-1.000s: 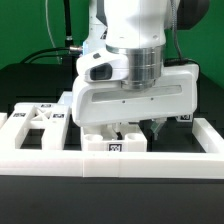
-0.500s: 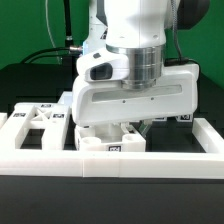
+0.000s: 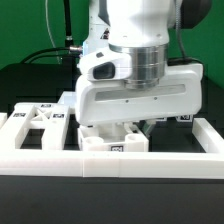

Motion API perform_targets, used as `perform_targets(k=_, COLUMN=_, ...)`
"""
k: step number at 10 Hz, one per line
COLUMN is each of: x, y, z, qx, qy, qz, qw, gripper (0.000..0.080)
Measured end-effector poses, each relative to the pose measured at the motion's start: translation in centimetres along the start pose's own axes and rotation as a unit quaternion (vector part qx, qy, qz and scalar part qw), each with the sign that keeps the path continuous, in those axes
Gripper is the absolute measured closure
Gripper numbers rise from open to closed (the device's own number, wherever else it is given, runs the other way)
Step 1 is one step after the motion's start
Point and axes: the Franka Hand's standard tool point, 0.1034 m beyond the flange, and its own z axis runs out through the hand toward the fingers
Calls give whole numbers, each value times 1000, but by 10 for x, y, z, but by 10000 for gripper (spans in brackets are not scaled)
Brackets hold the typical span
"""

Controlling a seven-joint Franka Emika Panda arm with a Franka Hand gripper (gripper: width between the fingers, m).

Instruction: Assemble chair

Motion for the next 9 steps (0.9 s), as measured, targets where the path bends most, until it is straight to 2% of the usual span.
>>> perform_targets(k=5, x=33, y=-68, z=5, qx=1, qy=4, qz=30, qw=1000, gripper=768)
perform_targets(k=9, x=36, y=-77, z=3, qx=2, qy=3, qz=25, qw=1000, gripper=768)
